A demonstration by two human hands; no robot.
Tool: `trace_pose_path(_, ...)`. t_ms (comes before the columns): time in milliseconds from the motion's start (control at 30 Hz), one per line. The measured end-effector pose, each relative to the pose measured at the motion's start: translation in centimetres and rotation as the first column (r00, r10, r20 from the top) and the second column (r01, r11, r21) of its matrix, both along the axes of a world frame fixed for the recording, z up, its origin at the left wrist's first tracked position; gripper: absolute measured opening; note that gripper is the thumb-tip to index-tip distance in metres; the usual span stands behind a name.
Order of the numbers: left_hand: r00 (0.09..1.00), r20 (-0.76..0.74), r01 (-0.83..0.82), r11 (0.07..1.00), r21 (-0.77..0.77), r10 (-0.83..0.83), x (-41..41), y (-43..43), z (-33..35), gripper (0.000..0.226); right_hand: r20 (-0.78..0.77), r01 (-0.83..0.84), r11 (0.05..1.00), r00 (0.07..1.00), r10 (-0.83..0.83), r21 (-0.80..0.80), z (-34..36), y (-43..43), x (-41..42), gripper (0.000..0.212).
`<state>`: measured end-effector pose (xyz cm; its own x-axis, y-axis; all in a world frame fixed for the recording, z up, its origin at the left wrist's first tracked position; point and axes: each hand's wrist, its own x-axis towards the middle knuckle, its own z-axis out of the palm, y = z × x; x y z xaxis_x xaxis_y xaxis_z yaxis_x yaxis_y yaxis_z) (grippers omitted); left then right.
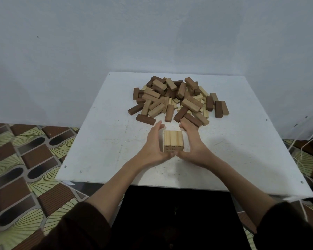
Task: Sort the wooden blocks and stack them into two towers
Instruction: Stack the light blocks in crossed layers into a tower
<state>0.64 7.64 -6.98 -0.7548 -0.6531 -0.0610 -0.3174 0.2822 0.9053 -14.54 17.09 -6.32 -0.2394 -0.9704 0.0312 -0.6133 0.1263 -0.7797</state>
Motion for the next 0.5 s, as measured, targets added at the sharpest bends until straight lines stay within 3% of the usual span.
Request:
trace_pose_path(233, 0.994, 0.110, 0.021, 0.956, -0.292, 0.012, -0.4, 1.2, -0.9, 0.102, -0.182, 0.072, 0.997, 0.980, -0.077, -0.033, -1.2, 0.2, 1.6, 0.098)
trace_pose_path(500, 0.986, 0.166, 0.051, 0.950, -0.307, 0.001, -0.5, 1.3, -0.8, 0.104, -0.271, 0.049, 0.999, 0.961, -0.053, -0.021, -1.7, 0.0, 1.5, 0.103)
